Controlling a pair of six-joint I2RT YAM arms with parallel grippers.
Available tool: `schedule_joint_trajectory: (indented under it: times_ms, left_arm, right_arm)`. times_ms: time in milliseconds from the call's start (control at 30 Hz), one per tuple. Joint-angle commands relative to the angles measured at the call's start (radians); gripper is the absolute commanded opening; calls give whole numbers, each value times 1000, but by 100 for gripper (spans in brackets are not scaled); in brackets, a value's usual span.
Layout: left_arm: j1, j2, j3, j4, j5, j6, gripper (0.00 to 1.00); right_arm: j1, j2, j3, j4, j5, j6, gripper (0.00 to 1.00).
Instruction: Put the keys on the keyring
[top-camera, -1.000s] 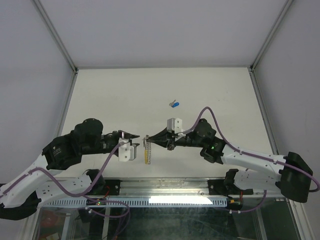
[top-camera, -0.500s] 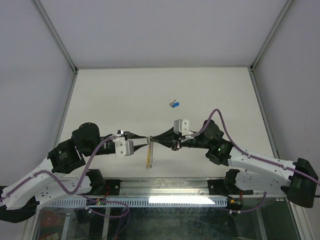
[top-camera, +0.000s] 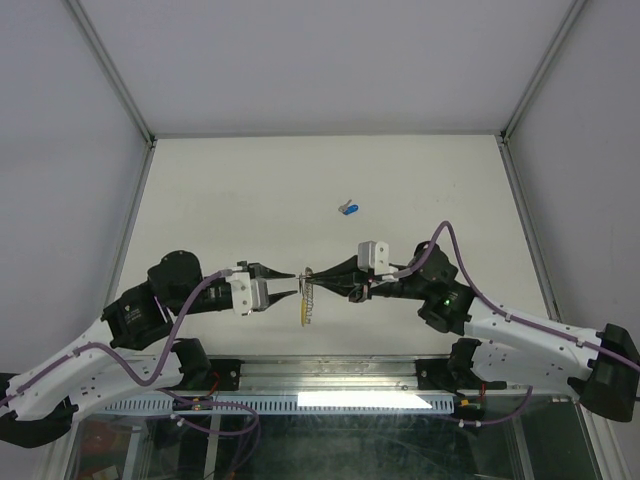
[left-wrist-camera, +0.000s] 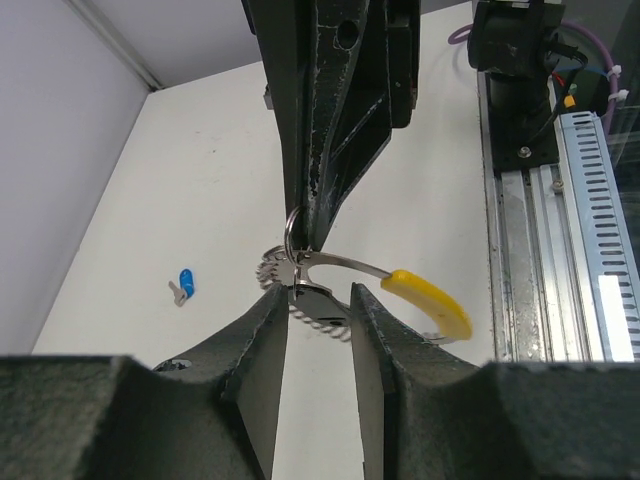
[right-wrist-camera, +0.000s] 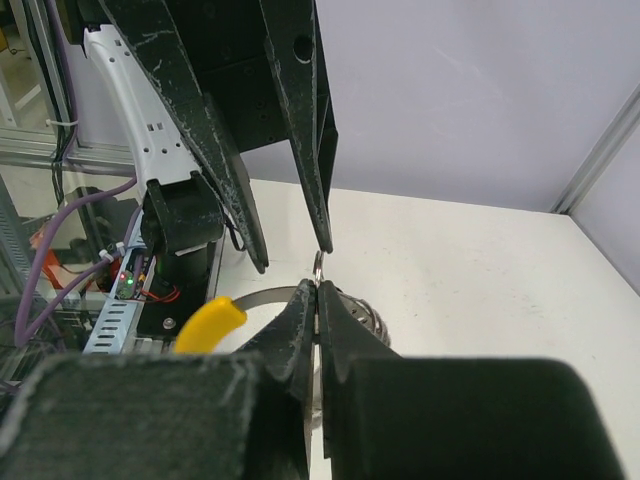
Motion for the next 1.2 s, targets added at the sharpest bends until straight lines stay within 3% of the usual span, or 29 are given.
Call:
schedule_joint_trajectory:
  times_ms: [0,400,733,1033,1167]
  left_arm:
    - [-10,-12,-5,68,1,14,29]
    - [-11,14,0,78,5,28,26]
    - [-11,28,0,78,9,34,17]
    - [-11,26,-4,76,5,34,0]
    - [-11,27,-3,77,9,34,0]
  right_arm:
    - [5,-33,8,30,0,-14,0]
    - [5,-42,21,23,-35,-6,0]
    - [6,-47,23,29,-40,1,0]
    - [7,-54,24,29,-40,6,0]
    - [7,-57,22,38,-36,10,0]
